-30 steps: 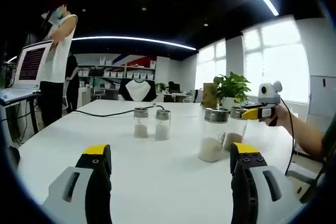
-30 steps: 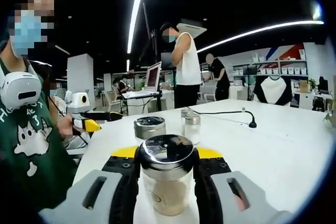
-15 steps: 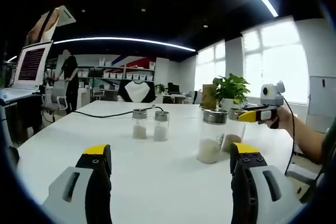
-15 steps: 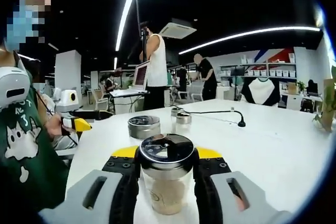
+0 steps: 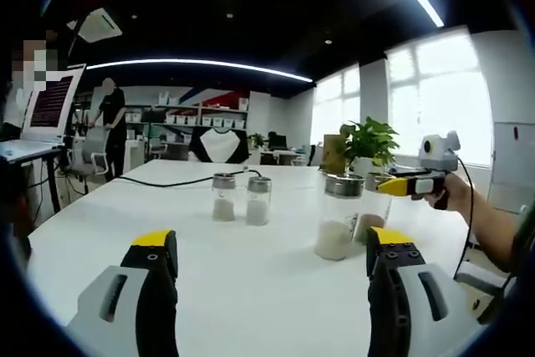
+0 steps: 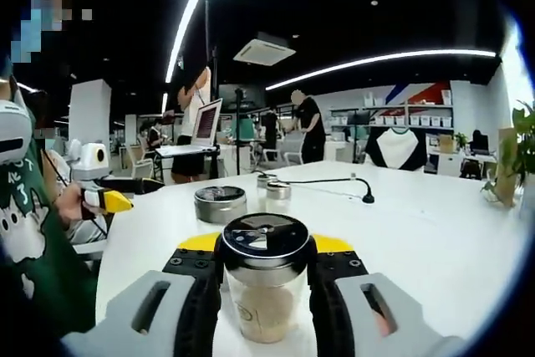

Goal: Rotate the seasoning bottle until the label or dispensing opening points toward the visible target arrow and the bottle remains upright within the marked orientation range

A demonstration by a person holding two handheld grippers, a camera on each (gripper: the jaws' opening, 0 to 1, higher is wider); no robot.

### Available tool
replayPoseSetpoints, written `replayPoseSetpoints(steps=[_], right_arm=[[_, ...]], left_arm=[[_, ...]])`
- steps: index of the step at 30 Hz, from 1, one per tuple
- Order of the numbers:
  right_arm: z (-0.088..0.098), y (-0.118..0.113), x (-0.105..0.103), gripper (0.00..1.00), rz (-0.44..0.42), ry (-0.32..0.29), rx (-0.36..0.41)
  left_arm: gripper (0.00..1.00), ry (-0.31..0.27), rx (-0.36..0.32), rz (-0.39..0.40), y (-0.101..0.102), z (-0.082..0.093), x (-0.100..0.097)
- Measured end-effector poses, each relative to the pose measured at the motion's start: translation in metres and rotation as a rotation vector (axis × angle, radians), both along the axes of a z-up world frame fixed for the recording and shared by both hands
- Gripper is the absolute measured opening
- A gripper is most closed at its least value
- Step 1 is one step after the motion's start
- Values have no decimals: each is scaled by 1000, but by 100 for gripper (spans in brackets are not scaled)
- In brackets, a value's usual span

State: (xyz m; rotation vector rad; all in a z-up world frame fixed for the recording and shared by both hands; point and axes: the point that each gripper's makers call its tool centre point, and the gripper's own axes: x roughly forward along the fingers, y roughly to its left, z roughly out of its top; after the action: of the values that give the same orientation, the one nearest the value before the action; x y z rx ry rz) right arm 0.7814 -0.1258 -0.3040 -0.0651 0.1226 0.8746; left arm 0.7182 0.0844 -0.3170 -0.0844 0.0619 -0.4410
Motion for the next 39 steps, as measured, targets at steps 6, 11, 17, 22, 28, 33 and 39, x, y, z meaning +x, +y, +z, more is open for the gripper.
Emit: replayPoseSetpoints(steps=[6, 11, 17, 22, 28, 33, 39], right_arm=[[0, -1, 0, 38, -58, -9, 6], [-1, -1, -2, 38, -123, -23, 14], [-1, 2, -5, 38, -167, -31, 14], [-2, 4, -6, 38, -188, -34, 18], [-2, 5, -7, 38, -217, -38, 27], [-1, 4, -5, 38, -236, -42, 27], [-1, 7, -7, 38, -253, -46, 33]], left_arm=[[99, 5, 8, -16, -4, -2, 0], [99, -1, 5, -14, -4, -1, 0], [99, 1, 4, -6, -1, -2, 0], [99, 4, 4, -6, -2, -3, 0], [98, 8, 3, -12, -3, -3, 0], [98, 5, 0, -9, -2, -2, 0], [98, 7, 2, -4, 0, -3, 1]])
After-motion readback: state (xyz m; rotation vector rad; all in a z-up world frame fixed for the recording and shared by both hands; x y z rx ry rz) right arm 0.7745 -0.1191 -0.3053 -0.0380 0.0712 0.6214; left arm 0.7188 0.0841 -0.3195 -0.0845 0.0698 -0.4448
